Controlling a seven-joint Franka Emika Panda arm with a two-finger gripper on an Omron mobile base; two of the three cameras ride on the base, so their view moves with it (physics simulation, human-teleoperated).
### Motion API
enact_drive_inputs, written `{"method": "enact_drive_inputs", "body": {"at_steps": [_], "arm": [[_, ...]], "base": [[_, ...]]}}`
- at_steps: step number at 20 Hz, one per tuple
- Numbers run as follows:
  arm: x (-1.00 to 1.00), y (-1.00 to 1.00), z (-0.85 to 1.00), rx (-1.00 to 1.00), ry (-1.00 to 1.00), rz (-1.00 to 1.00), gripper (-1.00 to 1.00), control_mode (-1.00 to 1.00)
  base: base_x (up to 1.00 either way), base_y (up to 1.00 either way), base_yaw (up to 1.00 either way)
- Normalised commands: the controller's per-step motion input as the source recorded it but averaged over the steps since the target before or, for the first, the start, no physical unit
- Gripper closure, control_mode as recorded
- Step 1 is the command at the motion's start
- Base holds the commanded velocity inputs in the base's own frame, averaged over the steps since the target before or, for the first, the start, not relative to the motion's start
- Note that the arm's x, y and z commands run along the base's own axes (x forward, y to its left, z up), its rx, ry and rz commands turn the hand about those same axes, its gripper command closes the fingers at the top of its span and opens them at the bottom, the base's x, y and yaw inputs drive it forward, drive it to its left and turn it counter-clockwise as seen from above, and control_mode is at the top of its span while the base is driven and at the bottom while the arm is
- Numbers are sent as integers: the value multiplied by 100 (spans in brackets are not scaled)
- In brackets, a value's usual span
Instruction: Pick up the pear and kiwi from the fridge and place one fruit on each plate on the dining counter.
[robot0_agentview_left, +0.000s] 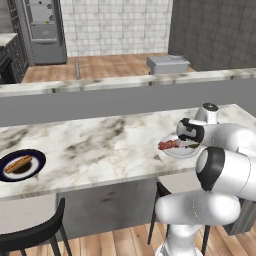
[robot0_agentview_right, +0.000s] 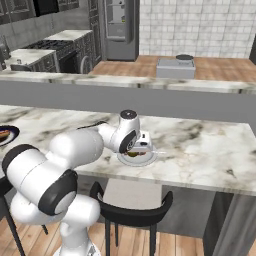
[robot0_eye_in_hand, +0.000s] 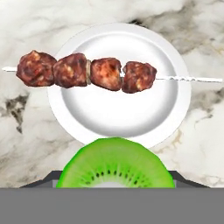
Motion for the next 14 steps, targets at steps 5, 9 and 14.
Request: {"method": "enact_drive_inputs", "body": {"at_steps": [5, 9, 14], "arm": [[1, 0, -20, 0, 0, 0, 100, -100], [17, 0, -32, 0, 0, 0, 100, -100], [23, 0, -23, 0, 0, 0, 100, -100]], "base": [[0, 0, 0], [0, 0, 0], [0, 0, 0]]}}
